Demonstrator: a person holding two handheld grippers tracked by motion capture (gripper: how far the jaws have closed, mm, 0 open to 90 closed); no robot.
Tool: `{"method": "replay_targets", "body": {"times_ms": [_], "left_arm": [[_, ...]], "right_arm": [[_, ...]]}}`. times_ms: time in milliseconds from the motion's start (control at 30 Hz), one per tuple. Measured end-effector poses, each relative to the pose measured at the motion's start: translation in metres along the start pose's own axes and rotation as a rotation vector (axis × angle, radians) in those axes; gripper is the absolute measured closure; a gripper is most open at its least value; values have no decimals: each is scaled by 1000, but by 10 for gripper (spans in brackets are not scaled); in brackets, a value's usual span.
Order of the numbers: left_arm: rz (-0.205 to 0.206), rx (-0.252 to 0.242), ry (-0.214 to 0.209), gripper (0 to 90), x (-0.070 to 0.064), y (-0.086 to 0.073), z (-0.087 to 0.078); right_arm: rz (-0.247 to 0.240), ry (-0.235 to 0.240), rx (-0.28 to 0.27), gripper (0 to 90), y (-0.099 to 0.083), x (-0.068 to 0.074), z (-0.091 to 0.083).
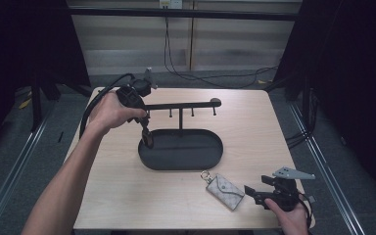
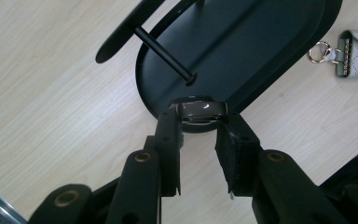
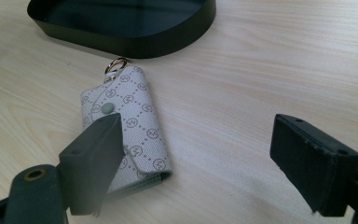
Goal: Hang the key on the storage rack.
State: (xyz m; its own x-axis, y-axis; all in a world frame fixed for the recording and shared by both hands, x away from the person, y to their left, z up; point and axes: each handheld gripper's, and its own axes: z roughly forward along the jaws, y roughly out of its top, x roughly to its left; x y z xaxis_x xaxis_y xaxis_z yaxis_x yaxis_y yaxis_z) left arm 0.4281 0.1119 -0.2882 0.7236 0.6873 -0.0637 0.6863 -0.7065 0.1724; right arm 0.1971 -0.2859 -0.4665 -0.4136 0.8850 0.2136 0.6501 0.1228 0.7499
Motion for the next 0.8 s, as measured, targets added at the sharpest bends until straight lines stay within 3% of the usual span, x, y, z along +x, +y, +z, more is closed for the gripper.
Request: {"method": "replay_targets", "body": {"times_ms": [533, 800], "left_arm": [[-27, 47, 9, 706, 2, 18, 18], [-85, 62, 22, 706, 4, 25, 25]], "right_arm": [[-4, 1, -4, 186, 0, -1, -1], [-9, 5, 0, 186, 0, 0, 0]]}}
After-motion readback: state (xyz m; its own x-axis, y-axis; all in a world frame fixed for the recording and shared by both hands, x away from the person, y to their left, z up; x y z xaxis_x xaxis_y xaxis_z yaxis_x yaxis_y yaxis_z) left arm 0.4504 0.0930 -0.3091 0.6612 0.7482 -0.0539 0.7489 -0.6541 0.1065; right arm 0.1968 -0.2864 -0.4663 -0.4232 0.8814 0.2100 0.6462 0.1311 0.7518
